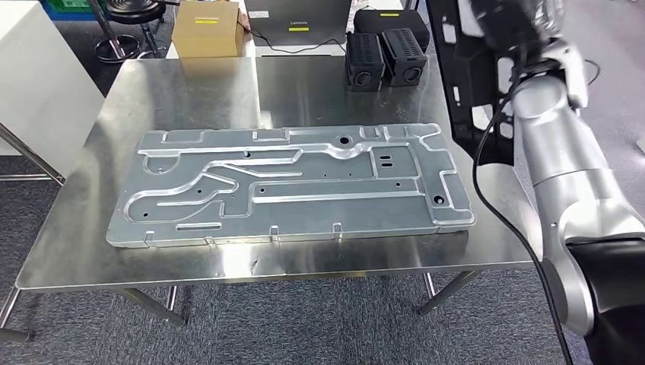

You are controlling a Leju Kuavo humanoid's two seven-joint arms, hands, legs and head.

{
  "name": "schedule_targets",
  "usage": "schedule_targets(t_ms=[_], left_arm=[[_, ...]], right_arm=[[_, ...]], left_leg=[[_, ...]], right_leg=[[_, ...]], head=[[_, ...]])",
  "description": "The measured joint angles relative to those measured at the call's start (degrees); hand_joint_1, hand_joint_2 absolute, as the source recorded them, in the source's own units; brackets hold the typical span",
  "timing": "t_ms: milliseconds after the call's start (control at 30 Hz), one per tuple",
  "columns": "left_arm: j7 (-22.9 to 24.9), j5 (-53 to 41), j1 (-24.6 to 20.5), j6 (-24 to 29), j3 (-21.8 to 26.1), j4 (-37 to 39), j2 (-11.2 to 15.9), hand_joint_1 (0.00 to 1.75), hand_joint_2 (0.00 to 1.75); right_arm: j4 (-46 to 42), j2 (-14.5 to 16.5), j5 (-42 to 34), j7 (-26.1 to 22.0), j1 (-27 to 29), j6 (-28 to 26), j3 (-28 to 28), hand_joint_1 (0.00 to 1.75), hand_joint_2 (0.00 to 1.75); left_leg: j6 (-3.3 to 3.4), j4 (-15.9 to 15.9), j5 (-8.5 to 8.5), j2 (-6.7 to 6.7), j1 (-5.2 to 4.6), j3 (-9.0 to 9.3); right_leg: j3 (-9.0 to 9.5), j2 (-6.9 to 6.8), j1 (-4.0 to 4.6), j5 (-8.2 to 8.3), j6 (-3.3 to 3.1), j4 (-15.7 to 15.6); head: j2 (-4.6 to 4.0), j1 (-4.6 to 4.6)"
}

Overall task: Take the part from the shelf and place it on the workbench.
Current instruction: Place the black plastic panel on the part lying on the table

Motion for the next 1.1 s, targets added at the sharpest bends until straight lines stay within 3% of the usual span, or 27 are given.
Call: schedule_targets(t_ms=[33, 100, 133, 200, 300, 367, 433, 500, 533, 567, 600, 667, 700, 833, 900, 967, 1000, 1033, 1067, 1100], left_arm=[[0.0, 0.0, 0.0, -0.1, 0.0, 0.0, 0.0, 0.0, 1.75], [0.0, 0.0, 0.0, -0.3, 0.0, 0.0, 0.0, 0.0, 1.75], [-0.1, 0.0, -0.1, -0.4, 0.0, 0.0, 0.0, 0.0, 1.75], [-0.1, 0.0, -0.3, -0.5, 0.0, 0.0, 0.0, 0.0, 1.75], [-0.1, 0.0, -0.2, -0.6, 0.0, 0.0, 0.0, 0.0, 1.75], [-0.1, -0.2, -0.3, -0.8, -0.1, 0.0, 0.0, 0.0, 1.75], [-0.1, -0.3, -0.3, -0.8, -0.1, 0.1, 0.0, 0.0, 1.75], [-0.1, -0.3, -0.2, -0.9, -0.1, 0.1, 0.0, 0.0, 1.75], [-0.1, -0.3, -0.2, -0.9, -0.1, 0.1, 0.0, 0.0, 1.75], [-0.1, -0.3, -0.2, -1.0, -0.1, 0.1, 0.0, 0.0, 1.75], [-0.1, -0.3, -0.3, -1.0, -0.1, 0.1, 0.0, 0.0, 1.75], [-0.1, -0.3, -0.5, -1.1, -0.2, 0.1, 0.1, 0.0, 1.75], [0.0, -0.3, -0.5, -1.1, -0.2, 0.1, 0.1, 0.0, 1.75], [-0.1, 0.0, -0.6, -1.5, -0.3, 0.1, 0.0, 0.0, 1.75], [-0.2, 0.2, -0.7, -1.7, -0.4, 0.1, 0.0, 0.0, 1.75], [-0.3, 0.2, -0.9, -1.8, -0.4, 0.1, 0.0, 0.0, 1.75], [-0.3, 0.2, -0.9, -1.8, -0.4, 0.1, 0.0, 0.0, 1.75], [-0.4, 0.1, -0.9, -1.9, -0.4, 0.1, 0.0, 0.0, 1.75], [-0.5, 0.0, -0.9, -1.9, -0.4, 0.1, -0.1, 0.0, 1.75], [-0.7, -0.1, -0.9, -1.9, -0.5, 0.2, -0.2, 0.0, 1.75]], right_arm=[[2.2, 0.5, 2.7, 1.7, -0.6, -0.3, 1.4, 1.24, 1.75], [6.0, 1.9, 7.6, 4.9, -2.0, -0.4, 4.4, 1.24, 1.75], [7.4, 2.4, 9.0, 5.8, -2.6, -0.4, 5.6, 1.24, 1.75], [9.8, 3.5, 11.0, 7.2, -3.5, -0.4, 7.6, 1.24, 1.75], [12.4, 5.0, 14.7, 9.9, -4.5, 0.5, 9.9, 1.24, 1.75], [14.0, 6.0, 18.2, 12.6, -5.1, 2.2, 11.9, 1.24, 1.75], [15.9, 7.0, 21.4, 15.1, -5.1, 4.0, 14.0, 1.24, 1.75], [17.7, 8.5, 24.0, 16.9, -4.5, 5.5, 16.1, 1.24, 1.75], [18.4, 9.1, 25.0, 17.6, -4.2, 6.1, 17.0, 1.24, 1.75], [18.9, 9.8, 25.9, 18.1, -3.9, 6.5, 17.7, 1.24, 1.75], [19.3, 10.4, 26.6, 18.5, -3.7, 7.0, 18.2, 1.24, 1.75], [19.9, 11.4, 27.8, 19.3, -3.7, 7.8, 19.1, 1.24, 1.75], [20.2, 11.9, 28.3, 19.6, -3.7, 8.3, 19.5, 1.24, 1.75], [21.1, 14.6, 30.1, 20.7, -3.6, 11.0, 21.1, 1.24, 1.75], [21.5, 16.3, 30.8, 21.2, -3.5, 12.6, 21.6, 1.24, 1.75], [21.8, 17.9, 31.2, 21.5, -3.1, 13.8, 22.0, 1.24, 1.75], [21.9, 18.6, 31.2, 21.7, -2.8, 14.2, 22.2, 1.24, 1.75], [22.1, 19.5, 31.3, 21.9, -2.3, 14.7, 22.3, 1.24, 1.75], [22.3, 20.3, 31.4, 22.1, -1.9, 15.1, 22.5, 1.24, 1.75], [22.5, 21.2, 31.6, 22.4, -1.5, 15.6, 22.6, 1.24, 1.75]], left_leg=[[-0.11, 0.0, -0.17, -0.04, 0.01, 0.16], [-0.45, 0.1, -0.58, -0.03, 0.0, 0.53], [-0.67, 0.2, -0.78, -0.04, -0.08, 0.59], [-1.12, 0.1, -0.99, -0.06, -0.19, 0.51], [-1.94, 0.2, -1.45, -0.05, -0.16, 0.49], [-2.38, 3.2, -3.27, 0.06, -0.12, -0.75], [-2.56, 10.4, -6.3, 0.12, 0.0, -4.3], [-2.73, 15.7, -7.46, 0.13, 0.12, -7.49], [-2.8, 15.6, -6.59, 0.13, 0.21, -7.8], [-2.84, 13.2, -4.76, 0.15, 0.31, -7.0], [-2.85, 9.6, -2.55, 0.18, 0.4, -5.53], [-2.69, 3.3, 0.03, 0.19, 0.43, -2.7], [-2.52, 1.8, 0.34, 0.17, 0.38, -2.06], [-1.53, 1.0, 0.33, 0.1, 0.35, -1.73], [-1.06, 0.8, 0.33, 0.18, 0.46, -1.45], [-0.76, 0.7, 0.19, 0.22, 0.43, -1.29], [-0.67, 0.7, 0.11, 0.19, 0.4, -1.17], [-0.62, 0.7, -0.01, 0.12, 0.36, -1.0], [-0.6, 0.7, -0.13, 0.02, 0.3, -0.79], [-0.64, 0.7, -0.26, -0.11, 0.23, -0.58]], right_leg=[[0.18, -0.02, -0.12, 1.6, 0.02, -1.3], [2.96, -0.05, -0.2, 6.01, -0.21, -8.4], [4.46, -0.06, -0.07, 7.42, -0.39, -12.0], [5.92, -0.01, 0.24, 8.01, -0.79, -15.4], [6.37, 0.01, 0.19, 7.81, -1.55, -16.2], [7.08, -0.08, -0.02, 7.71, -2.2, -16.7], [7.59, -0.21, 0.16, 7.39, -2.75, -16.8], [7.82, -0.12, 0.27, 7.14, -3.01, -16.7], [7.87, 0.01, 0.28, 7.03, -3.01, -16.6], [7.92, 0.15, 0.25, 6.87, -2.91, -16.5], [7.94, 0.25, 0.22, 6.64, -2.72, -16.2], [7.75, 0.4, 0.37, 6.12, -2.14, -15.5], [7.62, 0.44, 0.44, 5.98, -1.85, -15.3], [7.15, 0.26, 0.39, 5.26, -0.92, -14.4], [5.16, 0.07, 0.3, 2.83, -0.46, -10.1], [1.42, 0.02, 0.29, -0.15, -0.25, -2.7], [-0.12, 0.02, 0.29, -0.85, -0.25, 0.1], [-0.84, 0.03, 0.32, -0.48, -0.38, 1.1], [-0.45, 0.04, 0.4, 0.98, -0.68, -0.2], [0.89, 0.05, 0.57, 3.14, -1.16, -3.4]], head=[[0.0, 0.01], [0.0, 0.0], [0.0, -0.02], [-0.01, -0.05], [-0.01, -0.09], [-0.01, -0.12], [-0.01, -0.13], [-0.01, -0.13], [-0.01, -0.13], [0.0, -0.13], [0.0, -0.13], [-0.01, -0.13], [-0.01, -0.12], [0.0, -0.12], [0.0, -0.07], [-0.01, -0.06], [-0.01, -0.06], [-0.01, -0.05], [-0.01, -0.04], [0.0, -0.04]])
